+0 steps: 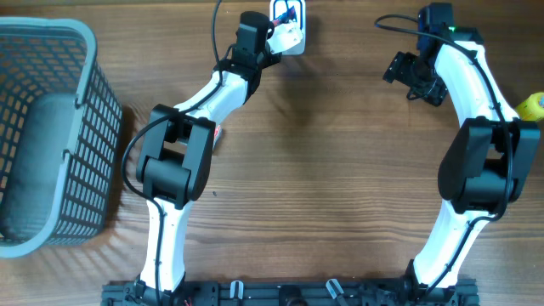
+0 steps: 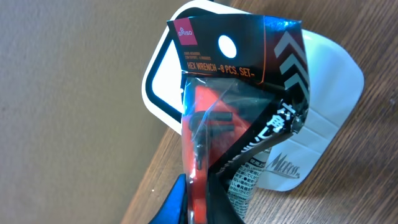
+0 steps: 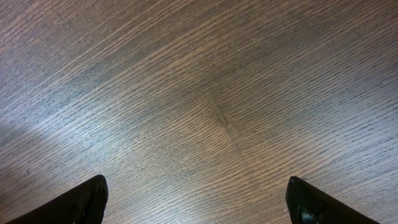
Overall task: Scan the item barcode
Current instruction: 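Hold the wrench pack barcode against the scanner face, then carry the wrench pack right and drop it on the table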
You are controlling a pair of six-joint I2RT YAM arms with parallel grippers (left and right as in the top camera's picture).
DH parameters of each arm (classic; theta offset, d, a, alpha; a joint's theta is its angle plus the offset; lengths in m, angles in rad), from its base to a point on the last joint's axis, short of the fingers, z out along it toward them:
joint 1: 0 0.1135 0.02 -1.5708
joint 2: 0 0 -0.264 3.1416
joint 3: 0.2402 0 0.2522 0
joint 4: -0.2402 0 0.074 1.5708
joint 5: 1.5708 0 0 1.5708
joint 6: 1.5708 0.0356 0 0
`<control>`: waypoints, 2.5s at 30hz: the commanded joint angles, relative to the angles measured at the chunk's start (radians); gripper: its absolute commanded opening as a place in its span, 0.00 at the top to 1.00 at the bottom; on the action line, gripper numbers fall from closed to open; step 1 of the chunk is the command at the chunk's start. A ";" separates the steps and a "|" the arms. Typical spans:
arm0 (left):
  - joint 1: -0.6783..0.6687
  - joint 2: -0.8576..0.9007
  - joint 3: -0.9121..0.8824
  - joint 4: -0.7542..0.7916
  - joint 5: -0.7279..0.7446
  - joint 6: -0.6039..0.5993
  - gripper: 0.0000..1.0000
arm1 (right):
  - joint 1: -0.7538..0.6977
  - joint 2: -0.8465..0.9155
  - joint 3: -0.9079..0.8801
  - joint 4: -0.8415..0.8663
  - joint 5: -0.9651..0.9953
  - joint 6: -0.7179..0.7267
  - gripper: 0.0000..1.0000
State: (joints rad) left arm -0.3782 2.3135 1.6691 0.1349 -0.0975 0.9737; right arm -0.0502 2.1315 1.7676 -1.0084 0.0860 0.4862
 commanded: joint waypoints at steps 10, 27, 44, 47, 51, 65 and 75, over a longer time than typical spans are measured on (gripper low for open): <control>0.014 0.031 0.019 0.029 -0.133 0.217 0.96 | 0.008 -0.027 -0.009 0.002 -0.009 0.011 0.08; -0.024 0.022 0.031 0.055 -0.180 0.385 0.96 | 0.010 -0.027 -0.009 0.001 -0.009 0.003 0.08; -0.098 -0.293 0.031 -0.358 -0.148 -0.228 0.96 | -0.011 -0.033 -0.006 -0.016 -0.062 -0.043 0.15; -0.122 -0.375 0.031 -0.460 -0.017 -0.323 0.96 | -0.037 -0.042 -0.006 -0.027 -0.069 -0.051 0.15; -0.110 -0.447 0.031 -0.537 0.237 -0.509 0.96 | -0.103 -0.059 -0.004 -0.059 -0.106 -0.059 0.15; -0.058 -0.455 0.031 -0.566 0.751 -0.698 0.96 | -0.362 -0.294 0.087 -0.079 -0.481 -0.199 0.15; 0.075 -0.451 0.031 -0.559 1.420 -0.705 0.96 | -0.364 -0.726 0.093 -0.083 -0.291 -0.146 0.04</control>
State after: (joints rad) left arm -0.3580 1.8828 1.6779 -0.4297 1.0740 0.2878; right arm -0.4152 1.4876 1.8431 -1.0851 -0.3141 0.3244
